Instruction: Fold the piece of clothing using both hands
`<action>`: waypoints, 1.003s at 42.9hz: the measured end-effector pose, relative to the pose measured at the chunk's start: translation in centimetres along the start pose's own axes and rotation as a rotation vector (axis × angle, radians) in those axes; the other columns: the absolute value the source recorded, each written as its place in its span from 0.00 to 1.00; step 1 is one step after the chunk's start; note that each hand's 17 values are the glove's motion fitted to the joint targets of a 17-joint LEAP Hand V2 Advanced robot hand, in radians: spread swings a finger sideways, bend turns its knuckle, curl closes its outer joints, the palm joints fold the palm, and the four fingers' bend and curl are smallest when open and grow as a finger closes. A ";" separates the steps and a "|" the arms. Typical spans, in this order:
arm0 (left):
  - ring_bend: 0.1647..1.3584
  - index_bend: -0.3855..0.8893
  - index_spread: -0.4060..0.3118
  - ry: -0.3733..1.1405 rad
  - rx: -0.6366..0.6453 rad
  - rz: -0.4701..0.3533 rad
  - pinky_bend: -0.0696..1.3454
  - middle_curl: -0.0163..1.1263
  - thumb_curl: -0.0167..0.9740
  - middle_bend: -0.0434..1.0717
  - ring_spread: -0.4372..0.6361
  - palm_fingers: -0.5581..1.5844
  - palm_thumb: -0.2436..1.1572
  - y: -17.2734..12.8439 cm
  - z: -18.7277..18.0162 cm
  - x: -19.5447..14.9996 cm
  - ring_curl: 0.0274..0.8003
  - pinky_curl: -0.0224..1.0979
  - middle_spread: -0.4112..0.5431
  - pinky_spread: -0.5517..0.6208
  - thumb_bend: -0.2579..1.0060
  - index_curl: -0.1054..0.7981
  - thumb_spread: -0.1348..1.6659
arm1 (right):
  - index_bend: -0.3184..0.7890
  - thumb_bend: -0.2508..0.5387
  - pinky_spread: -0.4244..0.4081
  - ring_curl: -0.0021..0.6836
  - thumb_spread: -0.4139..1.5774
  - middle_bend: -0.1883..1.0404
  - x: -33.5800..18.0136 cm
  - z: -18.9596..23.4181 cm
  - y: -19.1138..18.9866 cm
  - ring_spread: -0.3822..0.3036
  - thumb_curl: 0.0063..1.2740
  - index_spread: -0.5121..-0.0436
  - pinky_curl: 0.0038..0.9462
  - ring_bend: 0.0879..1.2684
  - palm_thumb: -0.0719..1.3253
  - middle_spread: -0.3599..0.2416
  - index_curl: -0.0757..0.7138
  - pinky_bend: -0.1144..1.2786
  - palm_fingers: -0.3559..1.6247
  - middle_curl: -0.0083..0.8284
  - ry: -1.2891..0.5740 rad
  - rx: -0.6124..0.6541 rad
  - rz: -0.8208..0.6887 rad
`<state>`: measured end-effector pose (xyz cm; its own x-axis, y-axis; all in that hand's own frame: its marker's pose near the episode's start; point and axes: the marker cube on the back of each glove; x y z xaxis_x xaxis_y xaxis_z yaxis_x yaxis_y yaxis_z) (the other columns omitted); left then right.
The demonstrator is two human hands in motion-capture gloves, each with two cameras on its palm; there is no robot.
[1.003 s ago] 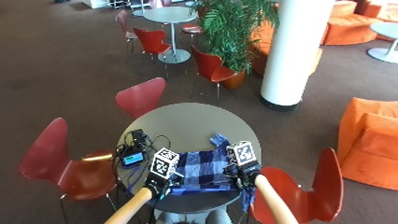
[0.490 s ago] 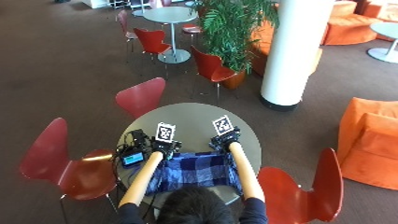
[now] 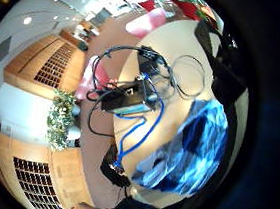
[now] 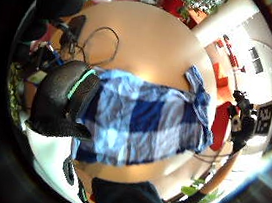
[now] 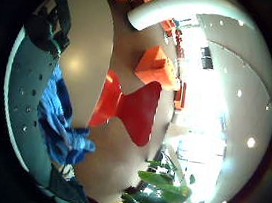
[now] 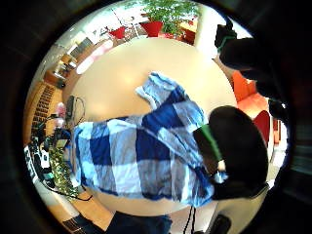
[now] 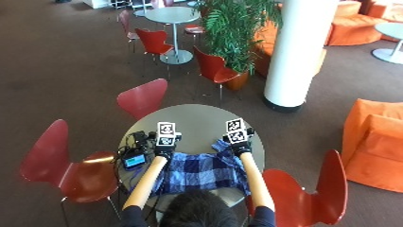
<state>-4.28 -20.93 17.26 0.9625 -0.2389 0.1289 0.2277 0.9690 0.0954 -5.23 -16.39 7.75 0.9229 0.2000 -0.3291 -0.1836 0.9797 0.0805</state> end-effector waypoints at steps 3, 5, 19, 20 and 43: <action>0.26 0.40 0.30 0.065 -0.120 0.068 0.51 0.40 0.28 0.16 0.17 0.66 0.53 2.8 1.4 0.3 0.50 0.41 0.20 0.20 0.19 0.45 0.71 | 0.32 0.22 0.21 0.60 0.85 0.29 1.1 1.6 1.0 0.20 0.23 0.36 0.41 0.36 0.59 0.20 0.41 0.56 0.62 0.47 -0.038 -0.074 0.049; 0.25 0.41 0.30 0.113 -0.162 0.095 0.51 0.39 0.27 0.14 0.19 0.65 0.51 4.4 2.8 0.6 0.50 0.41 0.22 0.20 0.18 0.46 0.71 | 0.28 0.21 0.24 0.61 0.85 0.29 1.7 3.5 1.6 0.23 0.21 0.35 0.41 0.37 0.53 0.25 0.38 0.58 0.60 0.47 -0.104 -0.158 0.092; 0.20 0.53 0.34 0.147 -0.365 0.150 0.34 0.30 0.23 0.10 0.45 0.43 0.35 16.3 6.7 2.2 0.48 0.36 0.42 0.45 0.16 0.56 0.74 | 0.31 0.26 0.64 0.60 0.76 0.29 0.0 14.1 5.4 0.65 0.17 0.34 0.45 0.45 0.18 0.65 0.20 0.75 0.32 0.40 -0.349 -0.369 0.138; 0.20 0.53 0.35 0.126 -0.335 0.144 0.34 0.30 0.23 0.11 0.47 0.43 0.34 16.4 6.5 2.0 0.48 0.36 0.44 0.47 0.17 0.56 0.75 | 0.32 0.27 0.65 0.60 0.76 0.29 -0.2 14.5 5.4 0.66 0.17 0.34 0.45 0.45 0.18 0.67 0.19 0.76 0.32 0.40 -0.332 -0.347 0.139; 0.26 0.47 0.40 0.191 -0.481 0.056 0.32 0.21 0.19 0.16 0.73 0.34 0.11 17.1 8.2 2.7 0.41 0.31 0.57 0.77 0.15 0.58 0.65 | 0.39 0.45 0.23 0.61 0.75 0.45 2.4 14.1 3.7 0.27 0.24 0.36 0.40 0.54 0.49 0.34 0.22 0.69 0.65 0.51 -0.218 -0.207 0.185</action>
<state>1.04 -5.56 27.30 0.9747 -0.2135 -0.0664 0.1737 0.9100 -0.3764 1.11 -12.45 20.52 0.9142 0.3882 -0.1162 -0.3982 0.9138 -0.0800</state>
